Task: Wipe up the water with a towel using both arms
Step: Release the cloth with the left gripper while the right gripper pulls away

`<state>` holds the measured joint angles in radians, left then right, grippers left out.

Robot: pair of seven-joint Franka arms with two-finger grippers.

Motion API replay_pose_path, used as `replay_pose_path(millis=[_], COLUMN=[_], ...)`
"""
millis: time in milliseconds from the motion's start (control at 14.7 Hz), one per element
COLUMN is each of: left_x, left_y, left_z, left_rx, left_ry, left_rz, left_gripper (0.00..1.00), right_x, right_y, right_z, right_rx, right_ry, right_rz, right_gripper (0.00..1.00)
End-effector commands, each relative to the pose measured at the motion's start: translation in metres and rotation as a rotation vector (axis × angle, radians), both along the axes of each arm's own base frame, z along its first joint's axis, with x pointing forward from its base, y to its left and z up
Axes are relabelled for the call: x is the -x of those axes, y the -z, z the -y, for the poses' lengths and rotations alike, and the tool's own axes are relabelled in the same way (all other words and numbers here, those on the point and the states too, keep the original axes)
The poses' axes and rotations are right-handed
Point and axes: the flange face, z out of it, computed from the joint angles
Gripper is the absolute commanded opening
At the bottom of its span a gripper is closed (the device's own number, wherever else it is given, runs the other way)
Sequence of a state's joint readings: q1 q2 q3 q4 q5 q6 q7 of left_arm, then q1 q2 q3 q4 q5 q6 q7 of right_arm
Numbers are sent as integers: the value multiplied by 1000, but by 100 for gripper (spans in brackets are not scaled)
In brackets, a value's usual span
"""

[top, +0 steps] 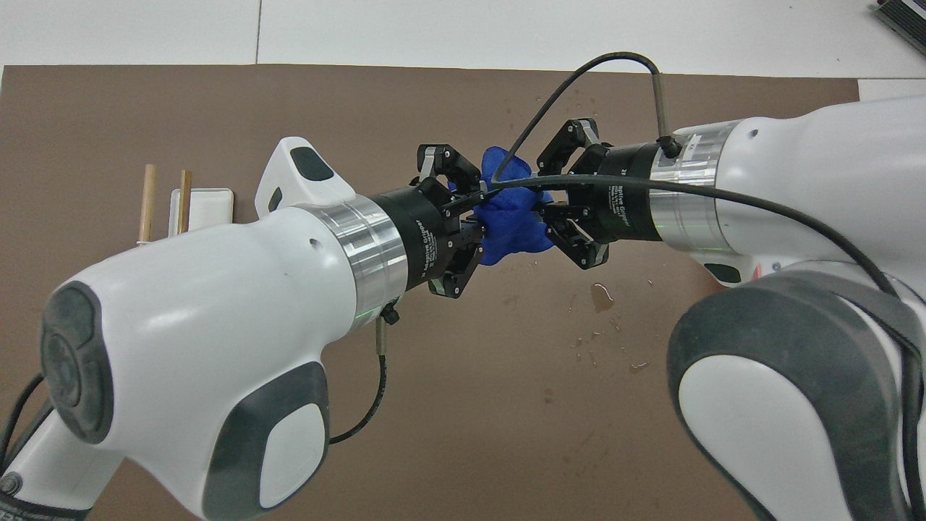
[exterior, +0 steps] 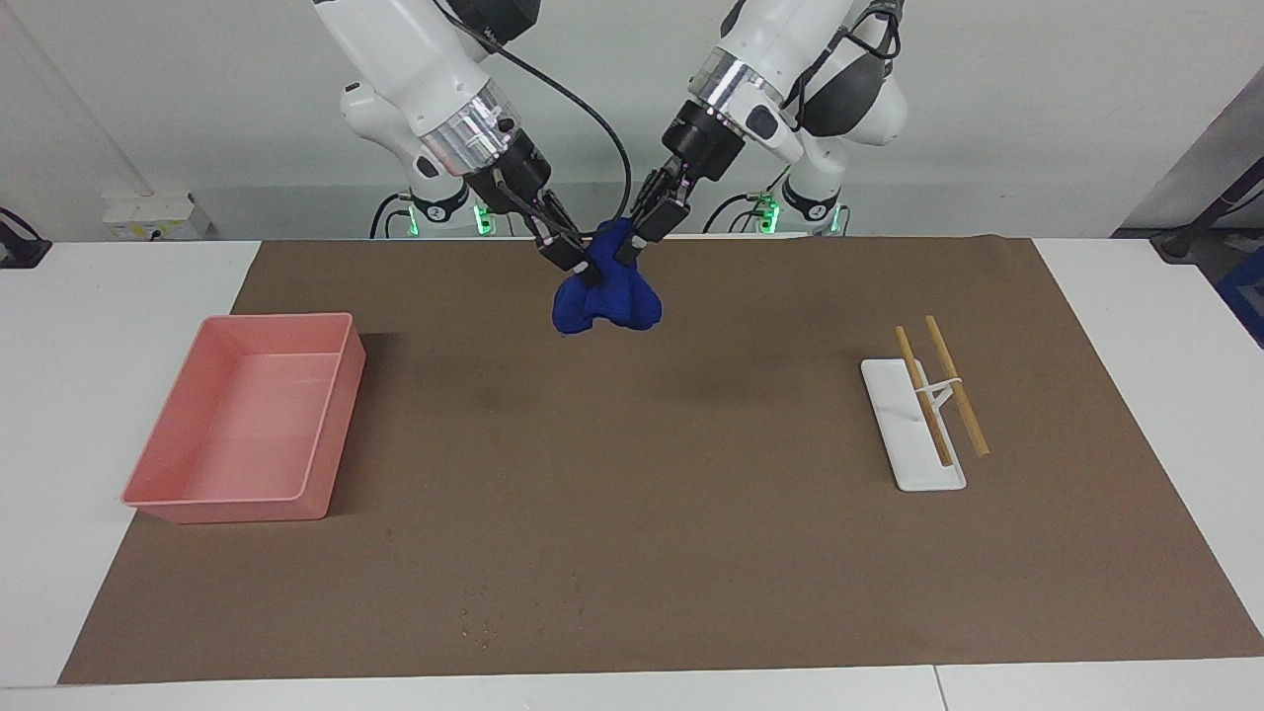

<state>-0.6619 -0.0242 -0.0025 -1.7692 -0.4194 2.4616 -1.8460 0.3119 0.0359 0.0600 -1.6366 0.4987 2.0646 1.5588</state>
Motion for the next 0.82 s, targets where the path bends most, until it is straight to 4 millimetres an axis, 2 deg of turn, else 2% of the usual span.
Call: replay_pose_path(millis=[0, 68, 136, 204, 476, 612, 748], left_x=[7, 6, 6, 6, 9, 6, 1], left_y=[1, 2, 2, 2, 9, 14, 11], left_z=[4, 4, 4, 2, -7, -33, -68], left_rx=[19, 14, 7, -1, -184, -352, -460], left_ry=[7, 8, 10, 15, 185, 321, 444], left_rz=[4, 3, 6, 12, 52, 52, 24], left_gripper=[0, 27, 72, 100, 100, 100, 100], right_x=[1, 1, 0, -1, -7, -14, -23], right_y=[2, 1, 1, 1, 3, 9, 22], right_z=[0, 0, 1, 3, 13, 31, 50], right_rx=[8, 11, 12, 15, 74, 125, 156], right_ry=[-16, -26, -31, -28, -47, -94, -138], right_rz=[25, 33, 37, 38, 75, 121, 148], right_gripper=[0, 0, 0, 0, 0, 0, 0])
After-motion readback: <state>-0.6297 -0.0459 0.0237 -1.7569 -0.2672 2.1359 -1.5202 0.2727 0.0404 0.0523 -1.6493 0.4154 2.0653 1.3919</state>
